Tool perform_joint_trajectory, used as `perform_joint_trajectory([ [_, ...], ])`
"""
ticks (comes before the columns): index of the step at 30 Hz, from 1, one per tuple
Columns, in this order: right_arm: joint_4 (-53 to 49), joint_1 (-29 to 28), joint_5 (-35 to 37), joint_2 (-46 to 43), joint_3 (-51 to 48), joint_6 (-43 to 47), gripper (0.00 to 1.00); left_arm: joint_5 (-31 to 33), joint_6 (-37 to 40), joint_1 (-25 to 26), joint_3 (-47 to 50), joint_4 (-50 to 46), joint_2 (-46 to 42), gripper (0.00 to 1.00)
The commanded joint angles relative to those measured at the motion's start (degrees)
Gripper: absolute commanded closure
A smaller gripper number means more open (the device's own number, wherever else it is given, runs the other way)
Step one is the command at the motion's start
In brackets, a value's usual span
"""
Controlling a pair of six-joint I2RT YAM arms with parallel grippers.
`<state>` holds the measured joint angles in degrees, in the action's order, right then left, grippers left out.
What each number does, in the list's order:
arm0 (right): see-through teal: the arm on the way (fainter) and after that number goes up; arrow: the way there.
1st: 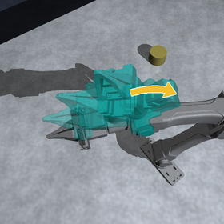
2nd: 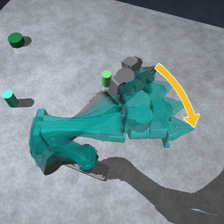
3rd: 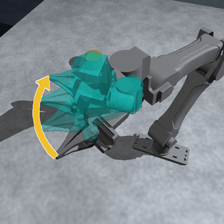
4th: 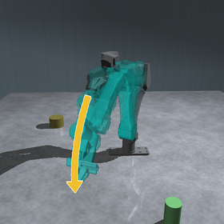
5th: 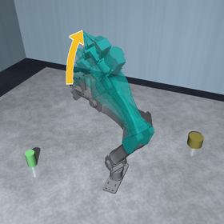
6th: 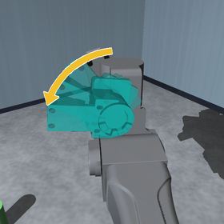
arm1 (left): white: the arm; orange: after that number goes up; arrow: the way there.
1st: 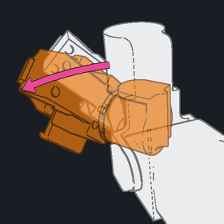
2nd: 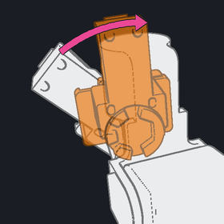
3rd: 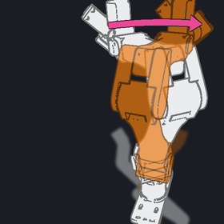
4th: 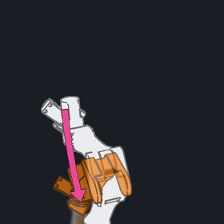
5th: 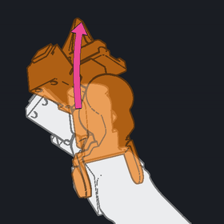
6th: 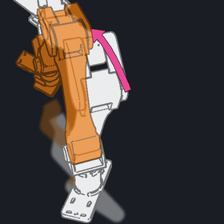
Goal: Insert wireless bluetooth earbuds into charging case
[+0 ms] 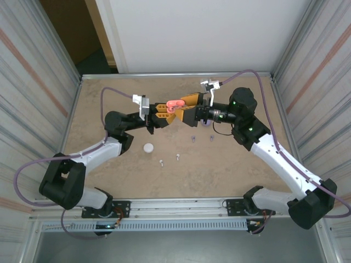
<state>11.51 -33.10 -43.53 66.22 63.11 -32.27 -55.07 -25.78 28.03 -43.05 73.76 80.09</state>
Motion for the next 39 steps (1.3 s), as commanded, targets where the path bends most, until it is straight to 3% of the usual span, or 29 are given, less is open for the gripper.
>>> perform_joint_trajectory([
  [1,0.43,-0.44,-1.25,0.13,2.19,1.73,0.01,-0.25,-0.26,0.28,-1.45,1.53,0.11,1.00],
  [39,-3.39,-0.65,0.75,-2.37,0.41,4.89,0.01,1.91,0.86,0.27,-2.40,-1.18,2.78,1.00],
])
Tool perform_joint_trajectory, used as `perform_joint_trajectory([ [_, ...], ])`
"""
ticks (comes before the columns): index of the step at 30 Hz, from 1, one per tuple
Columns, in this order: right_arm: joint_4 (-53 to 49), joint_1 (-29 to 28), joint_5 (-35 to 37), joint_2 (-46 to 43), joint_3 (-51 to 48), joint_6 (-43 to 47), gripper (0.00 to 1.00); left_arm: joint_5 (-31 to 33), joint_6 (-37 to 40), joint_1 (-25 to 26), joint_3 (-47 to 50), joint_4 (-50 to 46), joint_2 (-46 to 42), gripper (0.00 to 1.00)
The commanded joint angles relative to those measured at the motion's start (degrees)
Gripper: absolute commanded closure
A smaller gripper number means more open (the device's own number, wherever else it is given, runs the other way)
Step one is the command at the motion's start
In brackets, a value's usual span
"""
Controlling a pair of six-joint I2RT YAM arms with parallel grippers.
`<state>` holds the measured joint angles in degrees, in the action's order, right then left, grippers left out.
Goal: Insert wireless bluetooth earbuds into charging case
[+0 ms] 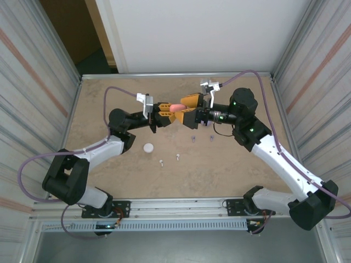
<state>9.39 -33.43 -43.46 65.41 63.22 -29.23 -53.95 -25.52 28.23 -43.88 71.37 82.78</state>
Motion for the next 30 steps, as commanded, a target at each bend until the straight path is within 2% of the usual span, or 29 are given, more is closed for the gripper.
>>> perform_joint_trajectory([
  [1,-1.90,-0.23,1.58,-1.84,0.30,2.21,0.01,1.63,0.72,0.07,-1.33,1.15,-0.10,1.00],
  [8,-6.87,0.92,9.40,-6.36,-1.93,4.59,0.01,6.17,-0.70,-2.80,-0.66,-3.56,-0.40,1.00],
  [10,-10.38,2.21,11.79,-7.92,-2.27,4.99,0.01,5.42,-1.44,-4.77,-0.63,-6.03,-0.61,1.00],
  [21,-25.18,10.18,23.34,-13.04,-7.26,4.65,0.01,3.42,2.39,-13.69,-3.86,-33.35,-3.26,1.00],
  [25,-28.11,11.03,26.11,-12.26,-8.19,4.80,0.01,3.70,1.80,-14.84,-5.47,-37.34,-1.44,1.00],
  [30,-30.22,11.26,27.82,-10.98,-8.56,5.30,0.01,6.52,3.09,-15.04,-9.78,-47.22,2.45,1.00],
])
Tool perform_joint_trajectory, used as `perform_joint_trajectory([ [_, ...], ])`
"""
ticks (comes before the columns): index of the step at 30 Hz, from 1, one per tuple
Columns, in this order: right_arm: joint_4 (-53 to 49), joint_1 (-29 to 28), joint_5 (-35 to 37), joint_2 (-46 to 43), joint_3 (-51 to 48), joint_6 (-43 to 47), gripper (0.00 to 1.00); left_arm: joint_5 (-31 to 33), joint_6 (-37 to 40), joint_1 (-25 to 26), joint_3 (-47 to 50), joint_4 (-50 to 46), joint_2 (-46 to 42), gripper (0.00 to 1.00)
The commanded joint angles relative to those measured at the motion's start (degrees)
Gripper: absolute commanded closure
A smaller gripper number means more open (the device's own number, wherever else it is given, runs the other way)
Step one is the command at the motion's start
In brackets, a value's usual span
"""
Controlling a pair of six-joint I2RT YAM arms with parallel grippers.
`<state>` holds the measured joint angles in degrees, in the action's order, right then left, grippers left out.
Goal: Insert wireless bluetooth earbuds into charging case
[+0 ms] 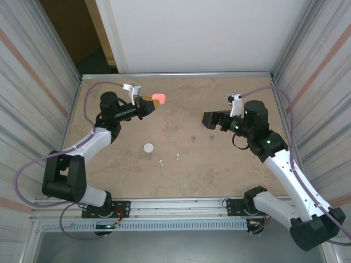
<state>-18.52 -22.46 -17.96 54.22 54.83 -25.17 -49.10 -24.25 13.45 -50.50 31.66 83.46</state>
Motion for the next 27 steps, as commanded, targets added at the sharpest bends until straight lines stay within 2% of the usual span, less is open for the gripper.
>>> perform_joint_trajectory([
  [1,-2.73,0.30,2.54,0.44,-0.18,1.22,0.01,2.78,2.58,-0.27,-4.06,-10.19,2.61,1.00],
  [8,-4.68,0.31,3.70,0.48,0.36,1.19,0.01,7.79,6.31,-0.27,-11.42,-26.07,9.69,1.00],
  [16,-5.65,0.29,4.86,0.71,0.27,1.46,0.01,8.54,7.81,0.89,-19.46,-37.12,19.20,1.00],
  [21,-5.74,0.27,5.02,0.94,0.14,1.37,0.01,12.18,10.74,2.45,-25.15,-45.86,24.57,1.00],
  [27,-5.92,0.30,5.12,1.41,-0.01,1.44,0.01,9.91,9.55,2.87,-27.42,-45.75,29.11,1.00],
])
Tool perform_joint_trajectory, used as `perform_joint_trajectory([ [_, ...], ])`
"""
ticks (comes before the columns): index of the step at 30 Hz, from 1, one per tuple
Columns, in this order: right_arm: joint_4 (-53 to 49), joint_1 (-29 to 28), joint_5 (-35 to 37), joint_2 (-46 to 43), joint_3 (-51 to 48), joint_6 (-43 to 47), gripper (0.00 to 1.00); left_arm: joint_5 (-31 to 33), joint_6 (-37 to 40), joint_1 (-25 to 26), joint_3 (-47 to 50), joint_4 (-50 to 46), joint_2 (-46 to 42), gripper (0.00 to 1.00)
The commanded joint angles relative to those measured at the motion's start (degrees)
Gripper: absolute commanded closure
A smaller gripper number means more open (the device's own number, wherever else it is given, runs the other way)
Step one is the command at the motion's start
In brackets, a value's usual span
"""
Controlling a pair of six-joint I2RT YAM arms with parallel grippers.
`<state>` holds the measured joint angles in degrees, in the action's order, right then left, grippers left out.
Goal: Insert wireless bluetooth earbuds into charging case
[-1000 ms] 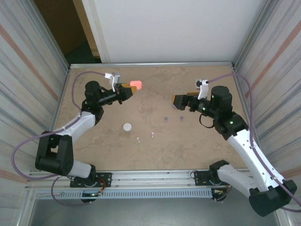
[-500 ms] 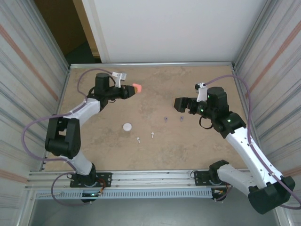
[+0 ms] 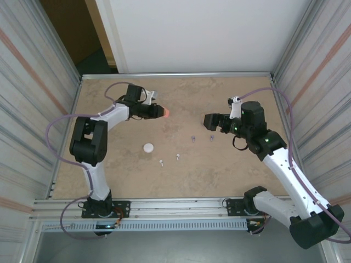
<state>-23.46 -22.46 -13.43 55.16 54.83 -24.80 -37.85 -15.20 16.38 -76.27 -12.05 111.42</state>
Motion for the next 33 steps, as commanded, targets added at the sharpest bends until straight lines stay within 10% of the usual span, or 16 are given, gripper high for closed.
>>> perform_joint_trajectory([
  [1,-0.97,0.29,0.60,0.47,0.00,1.06,0.01,-1.97,-0.05,-0.03,-1.62,-1.42,1.77,1.00],
  [16,-1.06,0.25,1.14,0.91,-0.07,1.07,0.01,-0.82,-0.58,-0.05,-3.88,-2.42,7.39,0.90],
  [33,-1.15,0.12,1.01,1.18,-0.28,1.16,0.01,1.06,0.12,-0.13,-3.94,-2.89,9.16,0.56],
])
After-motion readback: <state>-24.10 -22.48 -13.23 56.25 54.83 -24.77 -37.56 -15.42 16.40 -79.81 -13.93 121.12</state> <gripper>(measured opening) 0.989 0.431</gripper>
